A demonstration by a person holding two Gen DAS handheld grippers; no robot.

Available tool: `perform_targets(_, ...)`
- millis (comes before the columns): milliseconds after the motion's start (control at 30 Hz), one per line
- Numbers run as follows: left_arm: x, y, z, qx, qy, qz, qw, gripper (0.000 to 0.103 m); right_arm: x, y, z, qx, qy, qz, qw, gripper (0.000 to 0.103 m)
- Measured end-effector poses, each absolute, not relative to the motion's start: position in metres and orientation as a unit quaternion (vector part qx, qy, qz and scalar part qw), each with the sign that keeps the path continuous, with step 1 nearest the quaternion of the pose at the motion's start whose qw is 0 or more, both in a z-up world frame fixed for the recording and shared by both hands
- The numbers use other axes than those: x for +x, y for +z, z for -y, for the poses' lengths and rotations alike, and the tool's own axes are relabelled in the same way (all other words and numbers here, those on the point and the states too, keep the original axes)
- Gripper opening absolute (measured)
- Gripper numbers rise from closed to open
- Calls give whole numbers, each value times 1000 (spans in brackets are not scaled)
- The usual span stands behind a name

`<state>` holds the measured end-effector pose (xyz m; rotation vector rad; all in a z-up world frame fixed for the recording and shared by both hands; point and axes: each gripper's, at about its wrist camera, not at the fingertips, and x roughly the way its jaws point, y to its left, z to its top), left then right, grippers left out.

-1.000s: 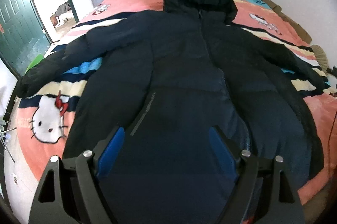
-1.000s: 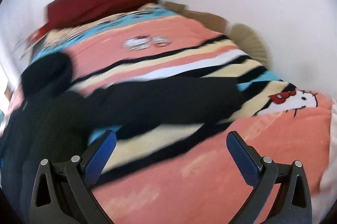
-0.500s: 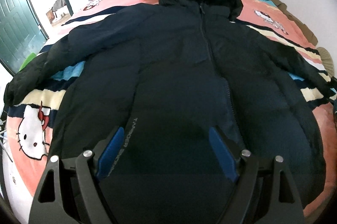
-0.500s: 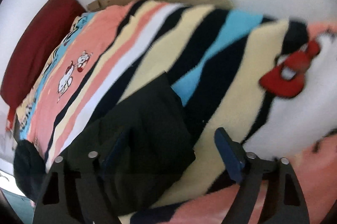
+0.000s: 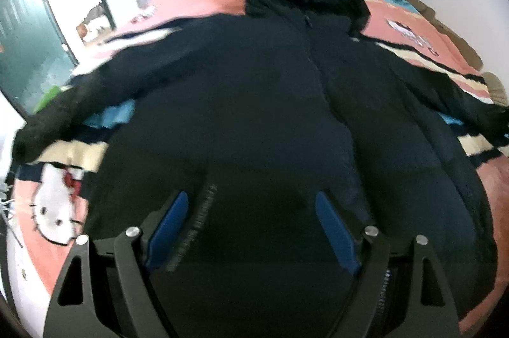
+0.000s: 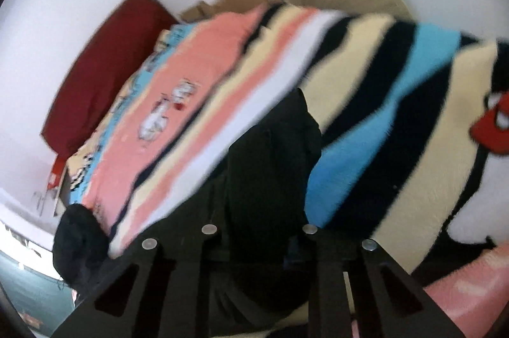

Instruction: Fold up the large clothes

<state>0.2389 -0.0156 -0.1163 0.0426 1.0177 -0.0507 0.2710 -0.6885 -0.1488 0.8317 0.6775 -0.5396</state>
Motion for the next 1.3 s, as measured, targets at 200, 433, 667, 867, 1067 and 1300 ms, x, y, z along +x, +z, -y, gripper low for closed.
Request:
perform_targets(200,232,-96,1,18,-8,-449,893,82,292,-72,631,346,-178,-273,880,17)
perform_targets(433,217,-75,-27,13,-19,-415,910,82,336,13,506,306,-51,-247,918,17)
perform_targets(667,207,-76,-74,-17,-1,-422,906,82,392,39,361,260,60,-269,925,17)
perform_targets(867,199,-85,-116,-45,29,-421,905,82,429,3,242,198,113,-334,914,17)
perform_targets(1067,193,-98,-151,-65,60,-422,902,82,453,-54,165,135,120,-394,901,18)
perform_targets(1300,189,-109,-172,-82,82,-420,900,82,474,-122,104,63,98,-450,885,19)
